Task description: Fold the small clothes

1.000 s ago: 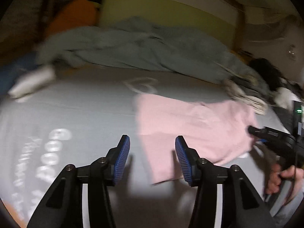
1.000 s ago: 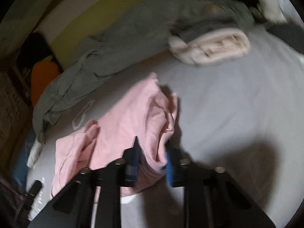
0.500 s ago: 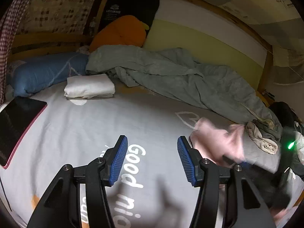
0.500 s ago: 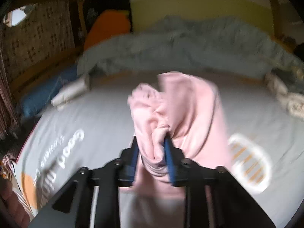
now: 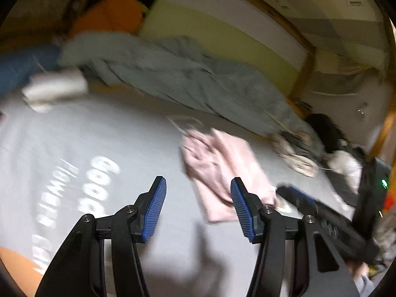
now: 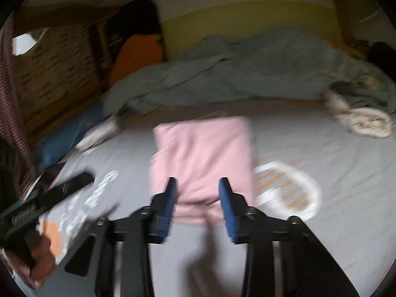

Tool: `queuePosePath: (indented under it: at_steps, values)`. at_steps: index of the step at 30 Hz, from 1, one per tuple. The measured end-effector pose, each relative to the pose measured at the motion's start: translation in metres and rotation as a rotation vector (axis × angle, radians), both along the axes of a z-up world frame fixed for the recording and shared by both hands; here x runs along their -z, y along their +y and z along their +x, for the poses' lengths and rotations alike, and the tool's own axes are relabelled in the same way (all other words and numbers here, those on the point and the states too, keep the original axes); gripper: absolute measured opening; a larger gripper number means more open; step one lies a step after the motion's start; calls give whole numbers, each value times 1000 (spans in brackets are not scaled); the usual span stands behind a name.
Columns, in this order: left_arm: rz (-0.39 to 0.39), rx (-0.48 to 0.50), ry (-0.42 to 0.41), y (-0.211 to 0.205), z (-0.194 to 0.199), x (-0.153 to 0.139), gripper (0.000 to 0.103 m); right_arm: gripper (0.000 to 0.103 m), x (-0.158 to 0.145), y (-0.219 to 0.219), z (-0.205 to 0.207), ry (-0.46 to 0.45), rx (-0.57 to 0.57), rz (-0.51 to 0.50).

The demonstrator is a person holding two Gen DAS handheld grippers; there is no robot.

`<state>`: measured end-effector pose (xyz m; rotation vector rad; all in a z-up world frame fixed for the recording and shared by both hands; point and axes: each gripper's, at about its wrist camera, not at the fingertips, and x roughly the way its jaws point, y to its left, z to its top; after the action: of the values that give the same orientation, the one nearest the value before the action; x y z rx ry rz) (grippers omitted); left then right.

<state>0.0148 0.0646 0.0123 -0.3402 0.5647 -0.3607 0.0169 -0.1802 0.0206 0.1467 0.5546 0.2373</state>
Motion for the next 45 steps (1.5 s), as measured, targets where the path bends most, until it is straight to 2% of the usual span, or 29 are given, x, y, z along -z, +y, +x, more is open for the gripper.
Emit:
queuePosePath:
  at_steps: [2, 5, 8, 10, 13, 15, 16, 19, 22, 23, 24, 26, 27, 28, 30, 33, 35, 38, 41, 42, 44, 45]
  values:
    - [-58, 80, 43, -13, 13, 9, 41, 28, -5, -19, 12, -1, 34, -21]
    - [-69, 145, 92, -35, 33, 19, 40, 26, -5, -31, 27, 19, 14, -4]
    - [-34, 139, 126, -51, 52, 27, 35, 25, 3, -30, 38, 44, -39, 31]
    - [-13, 135, 136, -56, 58, 31, 10, 18, 14, -28, 41, 72, -77, 49]
    - [9, 112, 121, -50, 56, 31, 5, 15, 35, -21, 51, 138, -83, 10]
    - [-7, 94, 115, -40, 54, 30, 1, 15, 46, -20, 51, 160, -81, 8]
    - [-1, 74, 113, -36, 53, 29, 1, 15, 49, -21, 51, 160, -75, 11]
    - [101, -68, 109, -24, 53, 30, 0, 15, 50, -22, 50, 166, -57, 13]
    - [-32, 11, 104, -10, 52, 27, 0, 15, 44, -26, 43, 136, -76, 54]
    - [-41, 29, 88, -9, 51, 22, 0, 15, 40, -27, 40, 123, -86, 71]
    - [-16, 40, 73, -14, 51, 14, 0, 15, 36, -29, 36, 105, -97, 90]
    - [36, 68, 62, -26, 58, 2, 10, 15, 26, -28, 31, 75, -109, 94]
    - [36, 89, 64, -31, 63, -2, 22, 15, 24, -26, 30, 69, -113, 85]
    - [24, 120, 74, -37, 71, -6, 29, 15, 22, -24, 31, 68, -118, 81]
    - [24, 192, 110, -52, 92, -10, 31, 15, 26, -21, 33, 84, -120, 86]
    - [141, 165, 124, -70, 124, -15, 31, 15, 34, -18, 34, 106, -120, 81]
    - [245, 85, 113, -76, 139, -17, 4, 15, 40, -16, 35, 116, -115, 72]
    - [339, 49, 115, -78, 157, -7, 2, 15, 43, -16, 36, 120, -115, 74]
    - [361, 26, 137, -76, 155, 4, 3, 15, 38, -17, 34, 106, -116, 74]
    - [359, 17, 125, -75, 152, 4, 7, 15, 35, -19, 32, 96, -113, 74]
    - [305, 17, 89, -67, 137, -1, 7, 15, 32, -23, 28, 84, -108, 84]
    - [282, 13, 74, -65, 135, -5, 12, 15, 29, -25, 27, 79, -106, 94]
